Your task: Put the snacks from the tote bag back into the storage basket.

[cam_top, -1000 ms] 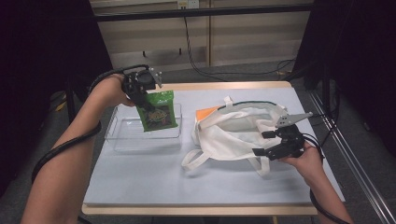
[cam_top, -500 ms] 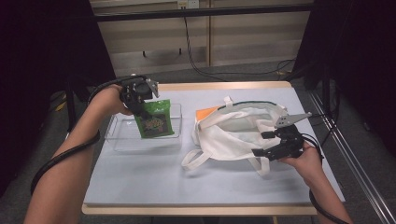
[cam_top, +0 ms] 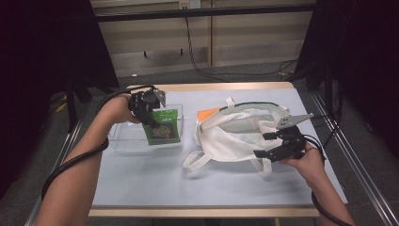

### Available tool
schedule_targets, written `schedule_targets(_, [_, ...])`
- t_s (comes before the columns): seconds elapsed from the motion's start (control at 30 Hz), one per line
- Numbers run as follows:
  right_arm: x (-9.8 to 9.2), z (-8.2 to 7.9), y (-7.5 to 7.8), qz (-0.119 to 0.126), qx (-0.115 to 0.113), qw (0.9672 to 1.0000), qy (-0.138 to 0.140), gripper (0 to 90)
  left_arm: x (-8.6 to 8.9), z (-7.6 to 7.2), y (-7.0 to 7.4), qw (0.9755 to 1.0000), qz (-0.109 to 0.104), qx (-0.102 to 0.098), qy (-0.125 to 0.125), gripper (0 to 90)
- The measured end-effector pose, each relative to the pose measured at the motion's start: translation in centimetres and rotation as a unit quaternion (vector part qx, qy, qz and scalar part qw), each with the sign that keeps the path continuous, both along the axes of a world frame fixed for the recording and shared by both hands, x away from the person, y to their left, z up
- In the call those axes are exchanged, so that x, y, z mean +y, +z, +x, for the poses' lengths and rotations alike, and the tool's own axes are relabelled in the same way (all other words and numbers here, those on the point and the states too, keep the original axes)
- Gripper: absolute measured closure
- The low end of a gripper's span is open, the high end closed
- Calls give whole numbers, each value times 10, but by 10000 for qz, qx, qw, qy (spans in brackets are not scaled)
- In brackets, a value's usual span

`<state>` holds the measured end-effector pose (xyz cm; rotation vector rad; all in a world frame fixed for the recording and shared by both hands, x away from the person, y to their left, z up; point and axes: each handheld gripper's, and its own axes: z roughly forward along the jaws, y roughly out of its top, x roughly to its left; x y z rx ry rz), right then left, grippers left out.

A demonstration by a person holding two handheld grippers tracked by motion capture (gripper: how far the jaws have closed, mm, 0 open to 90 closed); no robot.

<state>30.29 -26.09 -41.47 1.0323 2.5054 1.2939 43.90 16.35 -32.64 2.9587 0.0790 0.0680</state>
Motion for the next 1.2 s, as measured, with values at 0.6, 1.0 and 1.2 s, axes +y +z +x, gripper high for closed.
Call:
schedule_targets(0.6, [3, 1, -1, -20, 18, 10000, 16, 141, 3, -9, -18, 9997, -224, 100, -49, 502])
schedule_targets(1.0, [4, 0, -1, -26, 22, 10000, 28, 141, 18, -8, -16, 9977, -499, 236, 387, 227])
schedule_targets(1.2, [4, 0, 0, -3, 22, 10000, 25, 141, 25, -8, -17, 9961, -541, 300, 631, 177])
